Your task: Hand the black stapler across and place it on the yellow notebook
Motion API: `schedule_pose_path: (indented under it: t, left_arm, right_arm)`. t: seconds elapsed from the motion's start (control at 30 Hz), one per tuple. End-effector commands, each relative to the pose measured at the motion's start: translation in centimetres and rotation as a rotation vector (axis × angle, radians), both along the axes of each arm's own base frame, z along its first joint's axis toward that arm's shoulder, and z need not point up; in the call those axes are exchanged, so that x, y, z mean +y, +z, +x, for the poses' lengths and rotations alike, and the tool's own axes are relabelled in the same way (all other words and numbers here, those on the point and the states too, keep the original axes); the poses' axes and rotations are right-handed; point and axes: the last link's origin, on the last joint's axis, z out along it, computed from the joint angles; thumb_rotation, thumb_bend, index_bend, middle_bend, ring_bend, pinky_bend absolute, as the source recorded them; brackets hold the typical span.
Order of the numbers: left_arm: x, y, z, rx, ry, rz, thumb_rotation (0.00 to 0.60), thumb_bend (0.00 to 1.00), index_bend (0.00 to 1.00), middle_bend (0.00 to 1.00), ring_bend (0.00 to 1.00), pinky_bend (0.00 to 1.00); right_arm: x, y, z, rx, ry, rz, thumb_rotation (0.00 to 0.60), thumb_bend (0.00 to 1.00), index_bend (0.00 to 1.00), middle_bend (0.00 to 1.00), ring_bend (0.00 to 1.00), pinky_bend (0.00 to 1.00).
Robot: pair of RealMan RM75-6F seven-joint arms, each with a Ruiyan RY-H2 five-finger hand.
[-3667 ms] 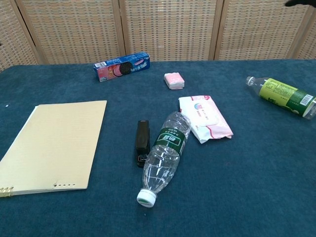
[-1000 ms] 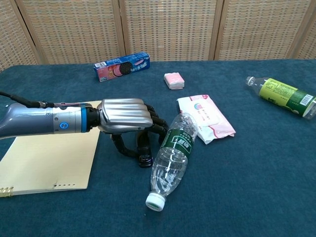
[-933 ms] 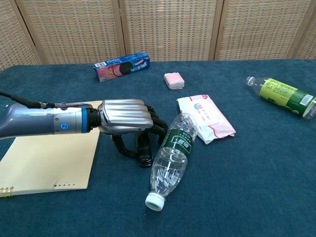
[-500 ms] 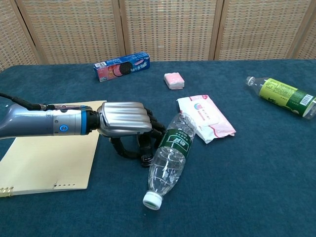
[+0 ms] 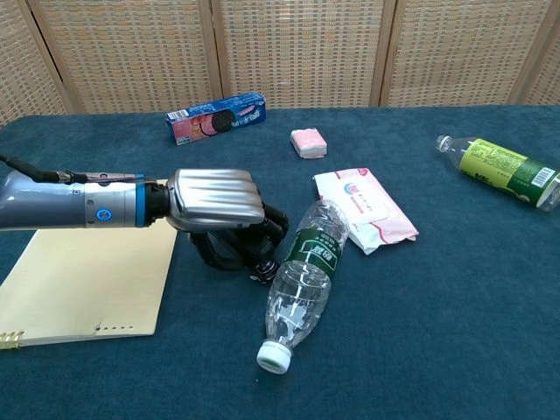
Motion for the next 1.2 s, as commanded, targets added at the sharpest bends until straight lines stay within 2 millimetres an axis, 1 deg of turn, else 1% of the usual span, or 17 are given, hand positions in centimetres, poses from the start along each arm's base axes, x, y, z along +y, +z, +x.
schedule_pose_path:
  t: [0.03, 0.13, 0.2, 0.27, 0.3, 0.37, 0.47, 0.5, 0.67, 0.73, 0.87, 1.03, 1.07, 1.13, 1.17, 1.2]
  left_arm:
    - [0.7, 1.7, -0.4, -0.011, -0.009, 0.027, 0.600, 0.62, 0.69, 0.55, 0.58, 0.52]
    - [1.2, 3.5, -1.1, -0.018, -0.013, 0.048, 0.600, 0.62, 0.69, 0.55, 0.58, 0.52]
    - [1.6, 4.9, -1.9, -0.028, 0.005, 0.067, 0.600, 0.62, 0.69, 0.55, 0.58, 0.52]
    - [1.7, 6.6, -3.3, -0.041, 0.039, 0.082, 0.600, 0.61, 0.69, 0.55, 0.58, 0.52]
    - [1.6, 7.0, -3.8, -0.039, 0.044, 0.086, 0.600, 0.61, 0.69, 0.55, 0.58, 0.52]
    - [1.2, 8.5, -5.7, -0.024, 0.074, 0.095, 0.600, 0.61, 0.69, 0.55, 0.58, 0.52]
    - [0.4, 9.8, -7.9, -0.025, 0.130, 0.094, 0.600, 0.61, 0.69, 0.55, 0.58, 0.52]
    - [0.0, 10.5, -9.1, -0.022, 0.157, 0.097, 0.600, 0.61, 0.69, 0.55, 0.58, 0.52]
    - [-1.3, 12.3, -12.8, 0.008, 0.247, 0.118, 0.600, 0.61, 0.69, 0.55, 0.58, 0.52]
    - [-1.7, 12.5, -13.9, 0.021, 0.282, 0.127, 0.600, 0.61, 0.69, 0.55, 0.58, 0.52]
    - [-2.1, 12.0, -15.0, 0.033, 0.323, 0.133, 0.600, 0.61, 0.69, 0.55, 0.58, 0.52]
    - [-2.0, 10.7, -14.7, 0.016, 0.346, 0.131, 0.600, 0.61, 0.68, 0.55, 0.58, 0.52]
    - [-1.9, 10.2, -14.5, 0.026, 0.338, 0.127, 0.600, 0.61, 0.67, 0.55, 0.58, 0.52]
    - [-1.9, 9.8, -14.5, 0.041, 0.329, 0.126, 0.600, 0.60, 0.67, 0.55, 0.58, 0.52]
    - [-1.8, 9.6, -14.5, 0.052, 0.323, 0.126, 0.600, 0.60, 0.66, 0.54, 0.58, 0.50]
    - [-1.8, 9.5, -14.5, 0.062, 0.317, 0.125, 0.600, 0.56, 0.62, 0.51, 0.56, 0.46]
  right_arm:
    - [0.0, -0.1, 0.1, 0.000, 0.004, 0.003, 0.600, 0.00, 0.00, 0.00, 0.00, 0.00]
    - [0.1, -0.2, 0.3, 0.000, 0.009, 0.006, 0.600, 0.00, 0.00, 0.00, 0.00, 0.00]
    - [0.1, -0.2, 0.3, 0.001, 0.011, 0.008, 0.600, 0.00, 0.00, 0.00, 0.00, 0.00]
    - [0.1, -0.3, 0.4, 0.001, 0.013, 0.011, 0.600, 0.00, 0.00, 0.00, 0.00, 0.00]
    - [0.2, -0.3, 0.4, 0.002, 0.013, 0.012, 0.600, 0.00, 0.00, 0.00, 0.00, 0.00]
    - [0.2, -0.5, 0.5, 0.005, 0.017, 0.016, 0.600, 0.00, 0.00, 0.00, 0.00, 0.00]
    - [0.2, -0.6, 0.7, 0.008, 0.023, 0.023, 0.600, 0.00, 0.00, 0.00, 0.00, 0.00]
    - [0.1, -0.7, 0.8, 0.010, 0.026, 0.026, 0.600, 0.00, 0.00, 0.00, 0.00, 0.00]
    - [0.0, -1.1, 1.2, 0.011, 0.037, 0.036, 0.600, 0.00, 0.00, 0.00, 0.00, 0.00]
    - [0.0, -1.2, 1.4, 0.013, 0.043, 0.040, 0.600, 0.00, 0.00, 0.00, 0.00, 0.00]
    - [0.0, -1.4, 1.6, 0.016, 0.048, 0.046, 0.600, 0.00, 0.00, 0.00, 0.00, 0.00]
    - [0.0, -1.4, 1.6, 0.018, 0.049, 0.044, 0.600, 0.00, 0.00, 0.00, 0.00, 0.00]
    - [0.1, -1.2, 1.5, 0.017, 0.045, 0.038, 0.600, 0.00, 0.00, 0.00, 0.00, 0.00]
    - [0.1, -1.2, 1.5, 0.017, 0.043, 0.035, 0.600, 0.00, 0.00, 0.00, 0.00, 0.00]
    - [0.1, -1.1, 1.4, 0.017, 0.041, 0.033, 0.600, 0.00, 0.00, 0.00, 0.00, 0.00]
    - [0.1, -1.1, 1.4, 0.017, 0.039, 0.032, 0.600, 0.00, 0.00, 0.00, 0.00, 0.00]
